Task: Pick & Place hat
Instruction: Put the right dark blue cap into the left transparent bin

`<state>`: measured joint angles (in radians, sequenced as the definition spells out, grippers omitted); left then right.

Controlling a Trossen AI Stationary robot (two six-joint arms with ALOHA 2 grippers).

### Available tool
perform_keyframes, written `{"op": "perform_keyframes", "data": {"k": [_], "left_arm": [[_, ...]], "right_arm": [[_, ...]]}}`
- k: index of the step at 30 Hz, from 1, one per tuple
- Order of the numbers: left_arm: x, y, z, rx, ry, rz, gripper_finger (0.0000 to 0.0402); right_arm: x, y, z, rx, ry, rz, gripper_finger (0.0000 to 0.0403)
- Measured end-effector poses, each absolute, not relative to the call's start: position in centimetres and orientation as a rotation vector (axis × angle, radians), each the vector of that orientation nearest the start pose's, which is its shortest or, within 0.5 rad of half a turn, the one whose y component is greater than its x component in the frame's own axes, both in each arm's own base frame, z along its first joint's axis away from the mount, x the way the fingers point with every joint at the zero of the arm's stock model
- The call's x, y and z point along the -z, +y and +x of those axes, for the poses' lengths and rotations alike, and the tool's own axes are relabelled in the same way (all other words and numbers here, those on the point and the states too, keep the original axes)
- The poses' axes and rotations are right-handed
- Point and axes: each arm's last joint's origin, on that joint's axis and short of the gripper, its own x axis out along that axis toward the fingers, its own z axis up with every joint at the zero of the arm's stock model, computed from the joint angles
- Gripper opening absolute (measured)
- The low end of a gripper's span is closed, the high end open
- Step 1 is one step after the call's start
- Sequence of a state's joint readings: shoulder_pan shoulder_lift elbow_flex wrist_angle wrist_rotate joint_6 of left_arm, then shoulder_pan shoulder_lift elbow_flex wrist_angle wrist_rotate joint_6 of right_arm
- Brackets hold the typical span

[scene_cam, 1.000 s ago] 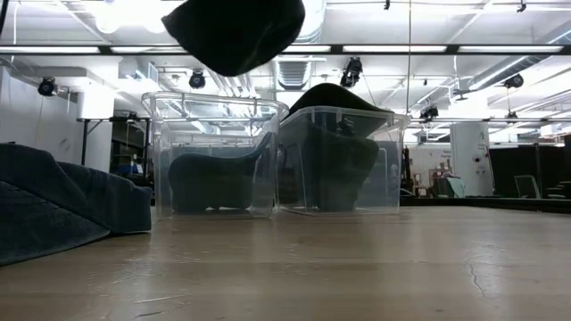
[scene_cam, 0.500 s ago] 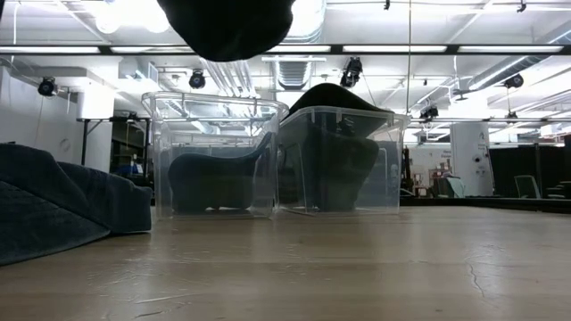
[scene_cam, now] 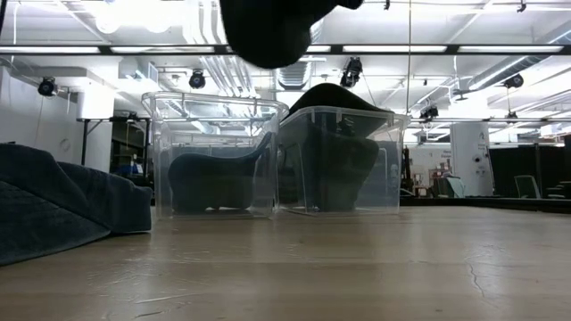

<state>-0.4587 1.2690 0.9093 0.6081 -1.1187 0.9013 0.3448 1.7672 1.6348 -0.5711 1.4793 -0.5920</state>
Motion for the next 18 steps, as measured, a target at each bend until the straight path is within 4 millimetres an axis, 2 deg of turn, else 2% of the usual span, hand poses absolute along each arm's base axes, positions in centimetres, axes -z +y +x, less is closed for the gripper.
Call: {"op": "perform_keyframes", "data": {"k": [5,9,18], "left_arm": [[-33.0,-10.4,25.4,-0.510,0.054,0.666,0.0153],[-32.8,-11.1,25.3,-0.396,-0.015,0.590,0.0153],[-32.6,-12.6,24.8,-0.237,-0.081,0.409,0.0153]], "right_arm": [[-33.7,10.2,37.0,0.920,0.716,-0.982,0.0009],[-32.6,10.2,37.8,0.902,0.704,-0.942,0.0010],[-26.5,9.7,41.4,0.819,0.874,-1.099,0.0011]]}}
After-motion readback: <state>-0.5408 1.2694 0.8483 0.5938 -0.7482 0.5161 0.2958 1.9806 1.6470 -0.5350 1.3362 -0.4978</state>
